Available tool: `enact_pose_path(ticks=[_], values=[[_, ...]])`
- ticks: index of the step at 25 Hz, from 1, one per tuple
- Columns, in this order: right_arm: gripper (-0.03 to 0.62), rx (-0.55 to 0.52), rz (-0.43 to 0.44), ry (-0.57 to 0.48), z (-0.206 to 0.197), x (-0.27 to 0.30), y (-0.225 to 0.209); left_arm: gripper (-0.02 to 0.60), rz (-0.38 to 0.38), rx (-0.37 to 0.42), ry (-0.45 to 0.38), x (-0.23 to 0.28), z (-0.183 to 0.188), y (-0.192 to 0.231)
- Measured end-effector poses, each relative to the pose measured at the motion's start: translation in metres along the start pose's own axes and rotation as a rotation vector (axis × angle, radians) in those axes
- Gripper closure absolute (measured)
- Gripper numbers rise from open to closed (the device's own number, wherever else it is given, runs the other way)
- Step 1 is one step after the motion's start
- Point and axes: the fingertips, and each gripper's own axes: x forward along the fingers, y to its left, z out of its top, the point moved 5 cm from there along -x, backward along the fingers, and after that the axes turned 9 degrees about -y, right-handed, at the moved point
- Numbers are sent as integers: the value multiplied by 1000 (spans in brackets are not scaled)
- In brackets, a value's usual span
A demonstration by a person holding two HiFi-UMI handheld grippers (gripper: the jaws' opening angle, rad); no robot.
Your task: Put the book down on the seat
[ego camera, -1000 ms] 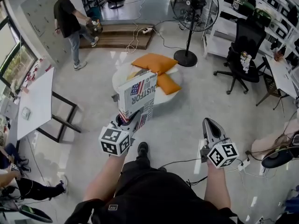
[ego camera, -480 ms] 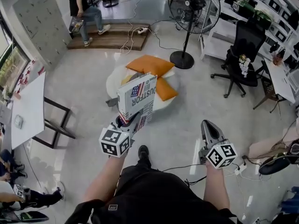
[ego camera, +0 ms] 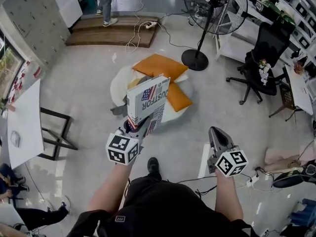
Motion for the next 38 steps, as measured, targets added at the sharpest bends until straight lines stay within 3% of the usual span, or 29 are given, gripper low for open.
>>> enact_pose_path(ticks=[8,14,24,28,38], values=[[583,-41,-2,23,19,75,20,425,14,-18,-17,27,12,82],[583,-65,-18,15,32,87,16,425,8,-18,-62,34,27,89],[583,-22,15,30,25,132,-10,425,29,-18,-29,69,24,103],[583,20,22,46,16,161,-51,425,32,-17,14,116,18,103],[583,77,27,89,37,234,-210,425,5,-19,69,291,36,65]])
